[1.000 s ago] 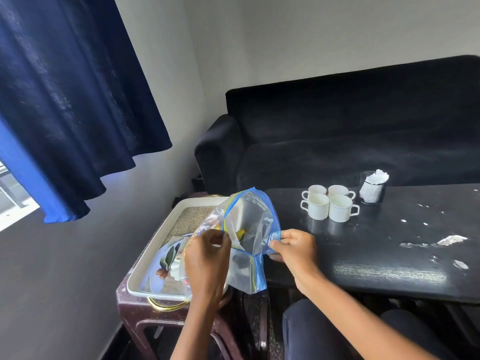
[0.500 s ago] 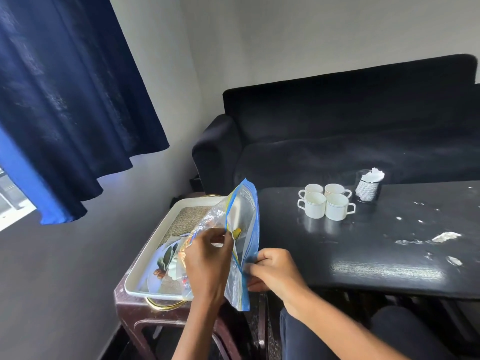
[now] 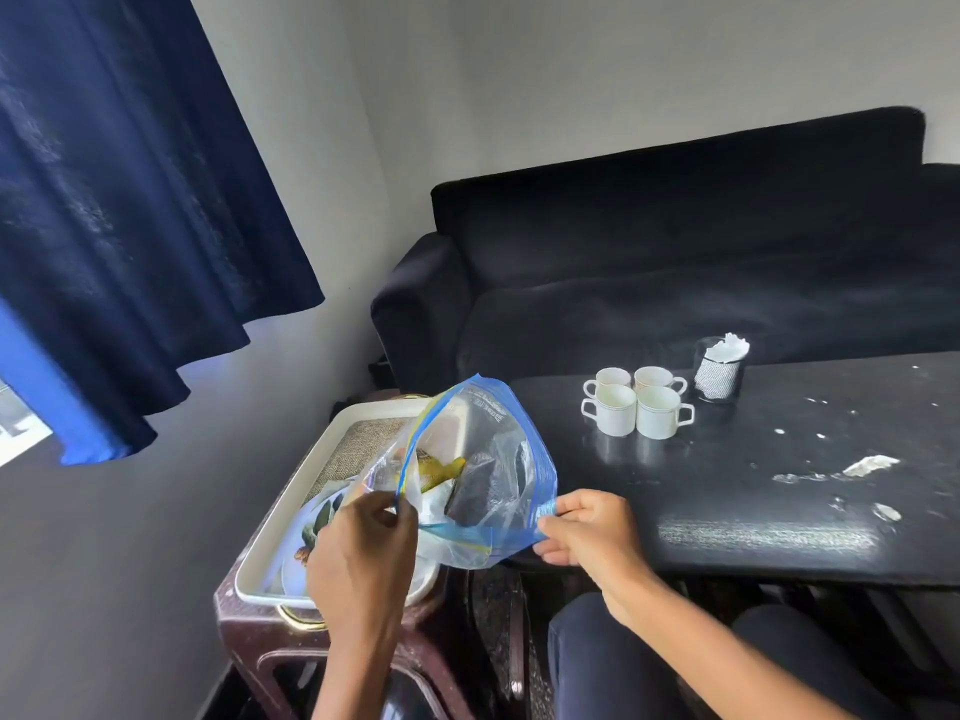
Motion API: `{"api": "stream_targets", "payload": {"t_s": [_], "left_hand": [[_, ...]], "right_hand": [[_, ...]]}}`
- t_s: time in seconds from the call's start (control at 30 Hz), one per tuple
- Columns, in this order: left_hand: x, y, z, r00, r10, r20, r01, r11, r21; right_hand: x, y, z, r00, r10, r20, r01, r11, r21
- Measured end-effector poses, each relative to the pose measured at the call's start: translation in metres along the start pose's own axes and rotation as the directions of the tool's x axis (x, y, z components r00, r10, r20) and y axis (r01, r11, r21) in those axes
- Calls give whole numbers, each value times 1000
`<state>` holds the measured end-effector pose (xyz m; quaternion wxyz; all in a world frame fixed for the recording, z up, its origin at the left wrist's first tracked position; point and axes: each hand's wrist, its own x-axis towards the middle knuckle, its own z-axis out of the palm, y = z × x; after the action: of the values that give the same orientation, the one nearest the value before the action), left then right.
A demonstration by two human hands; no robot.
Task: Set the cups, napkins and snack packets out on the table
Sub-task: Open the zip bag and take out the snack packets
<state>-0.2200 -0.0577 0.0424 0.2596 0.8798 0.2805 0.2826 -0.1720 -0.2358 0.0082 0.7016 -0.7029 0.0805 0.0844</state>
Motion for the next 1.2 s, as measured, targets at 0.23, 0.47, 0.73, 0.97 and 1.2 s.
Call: {"api": "stream_targets", "payload": {"t_s": [0.23,0.47,0.73,0.97,1.2], "left_hand": [[-2,1,1,990,-113,-79,99,981,-165],[5,0,1,965,-183,-186,107,929,-354],[11,-1,-2,931,-203,-302,20,857,-515],[17,-4,2,924,-173,-341,-65,808,-586],[16,-2,8,939,-139,-316,-68,823,-564]], "right_hand": [[-4,-1,7,973,-213,-91,193,962,-192],[-19,-44,32,628,-776,58,736,568,-368],[36,-68,93,781,-365,507,623,523,-582],[79,-38,133,837,-27,547,489,486,-724],[90,-14,142,864,-203,460,493,524,-694]]}}
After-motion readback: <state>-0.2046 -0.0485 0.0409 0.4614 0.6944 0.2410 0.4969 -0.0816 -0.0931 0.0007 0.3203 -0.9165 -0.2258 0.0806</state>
